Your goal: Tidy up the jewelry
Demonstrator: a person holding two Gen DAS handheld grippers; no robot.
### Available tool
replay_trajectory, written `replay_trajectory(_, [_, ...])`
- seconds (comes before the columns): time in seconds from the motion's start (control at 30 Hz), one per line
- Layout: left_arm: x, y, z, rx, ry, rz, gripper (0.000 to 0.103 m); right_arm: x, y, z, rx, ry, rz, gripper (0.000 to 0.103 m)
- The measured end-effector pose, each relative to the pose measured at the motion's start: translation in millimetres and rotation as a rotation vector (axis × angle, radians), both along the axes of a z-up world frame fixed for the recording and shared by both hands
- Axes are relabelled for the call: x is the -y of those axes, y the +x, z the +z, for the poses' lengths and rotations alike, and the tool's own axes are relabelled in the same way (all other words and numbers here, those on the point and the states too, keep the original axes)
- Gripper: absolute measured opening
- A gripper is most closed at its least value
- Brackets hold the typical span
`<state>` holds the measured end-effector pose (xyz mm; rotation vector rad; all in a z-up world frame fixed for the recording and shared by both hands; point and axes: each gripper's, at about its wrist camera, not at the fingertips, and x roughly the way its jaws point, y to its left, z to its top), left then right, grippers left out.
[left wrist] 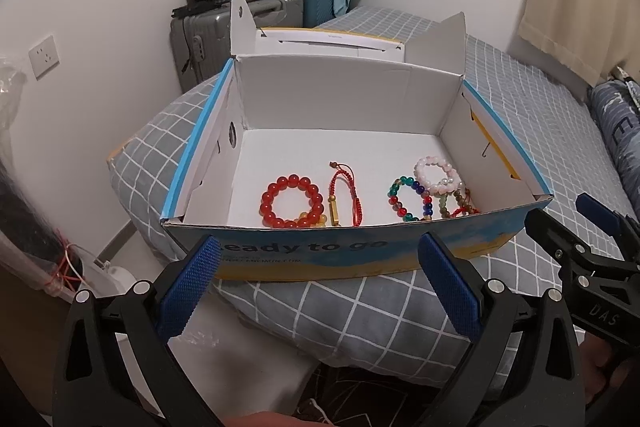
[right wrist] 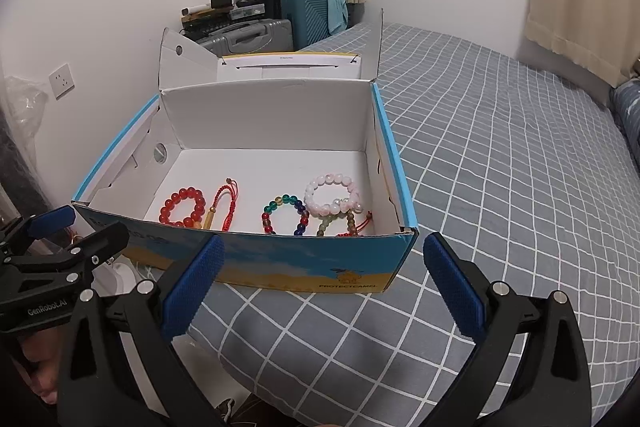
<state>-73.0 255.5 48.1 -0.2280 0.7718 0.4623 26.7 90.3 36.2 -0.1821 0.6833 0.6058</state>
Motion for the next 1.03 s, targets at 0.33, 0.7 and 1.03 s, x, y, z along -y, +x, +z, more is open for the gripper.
replay_trajectory(0.33, [1.7, 1.7, -0.2, -0.005, -0.002, -0.003, 0.097, 1.0, 1.6, -0.8, -0.006, -0.001, -0.003, 0.096])
replay_trajectory(0.7, [4.3, 2.9, -2.4, -0.007, -0.005, -0.005, 0.097, 2.3, 1.6, -3.1, -0.008, -0.004, -0.005, 0.096])
replay_trajectory(1.03, [3.9, 0.7, -3.3, -0.008, -0.011, 0.003, 0.097, 2.3, 1.3, -3.1, -0.008, -0.006, -0.006, 0.096])
